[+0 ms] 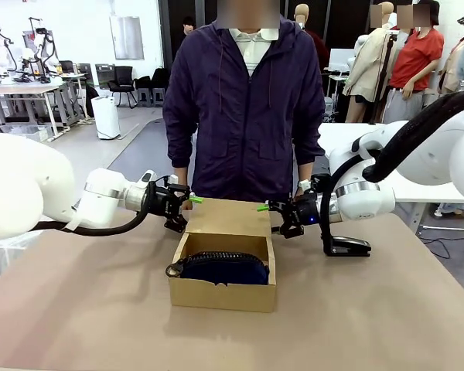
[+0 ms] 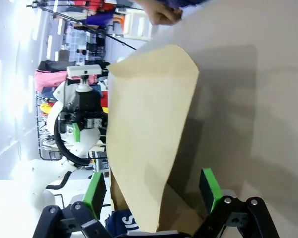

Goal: Pack the items into the box.
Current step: Close the Mailer Box.

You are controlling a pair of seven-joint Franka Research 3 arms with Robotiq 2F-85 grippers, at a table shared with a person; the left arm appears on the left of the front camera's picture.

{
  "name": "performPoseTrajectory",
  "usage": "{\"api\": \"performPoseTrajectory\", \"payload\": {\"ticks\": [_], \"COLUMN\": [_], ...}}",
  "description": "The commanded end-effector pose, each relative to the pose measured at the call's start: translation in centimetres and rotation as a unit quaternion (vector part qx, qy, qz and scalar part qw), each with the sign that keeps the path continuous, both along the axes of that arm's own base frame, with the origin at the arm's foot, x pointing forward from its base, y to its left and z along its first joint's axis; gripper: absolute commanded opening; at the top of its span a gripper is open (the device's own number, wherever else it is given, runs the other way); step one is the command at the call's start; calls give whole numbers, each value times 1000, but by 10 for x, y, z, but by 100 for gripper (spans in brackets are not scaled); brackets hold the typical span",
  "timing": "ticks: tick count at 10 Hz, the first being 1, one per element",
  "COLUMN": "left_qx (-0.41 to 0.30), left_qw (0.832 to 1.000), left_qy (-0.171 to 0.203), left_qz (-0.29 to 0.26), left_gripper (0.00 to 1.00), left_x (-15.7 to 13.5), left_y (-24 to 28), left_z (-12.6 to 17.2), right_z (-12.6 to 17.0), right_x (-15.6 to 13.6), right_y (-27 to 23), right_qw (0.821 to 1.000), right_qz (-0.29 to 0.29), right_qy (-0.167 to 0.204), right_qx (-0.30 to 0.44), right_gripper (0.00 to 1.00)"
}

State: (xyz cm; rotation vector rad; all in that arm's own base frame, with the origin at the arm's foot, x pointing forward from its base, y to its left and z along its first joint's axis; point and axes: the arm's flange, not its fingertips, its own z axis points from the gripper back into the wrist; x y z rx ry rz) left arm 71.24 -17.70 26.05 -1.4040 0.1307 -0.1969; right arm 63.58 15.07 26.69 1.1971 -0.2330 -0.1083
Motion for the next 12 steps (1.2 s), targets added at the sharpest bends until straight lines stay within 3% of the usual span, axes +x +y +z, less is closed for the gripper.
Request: {"api": "performPoseTrajectory", "payload": {"ticks": [1, 2, 6, 8, 12], "left_qx": [-14, -8, -23, -35, -80], "left_qw": [1000, 1000, 999, 999, 991], "left_qy": [10, 9, -15, -22, -77], "left_qz": [-22, -26, -29, -36, -74], "left_gripper": [84, 65, 65, 65, 65], "left_x": [9, 9, 8, 6, -7], "left_y": [2, 0, -1, 0, -1], "left_z": [0, 1, 4, 7, 27], "right_z": [-5, -7, -6, -7, 22], "right_x": [3, 4, 4, 2, -19], "right_y": [-2, -2, -3, -3, -4], "right_qw": [998, 998, 998, 994, 984], "right_qz": [11, 7, 17, 19, 38], "right_qy": [-41, -54, -51, -94, -153], "right_qx": [39, 33, 36, 61, 84], "right_gripper": [81, 63, 63, 63, 63]}}
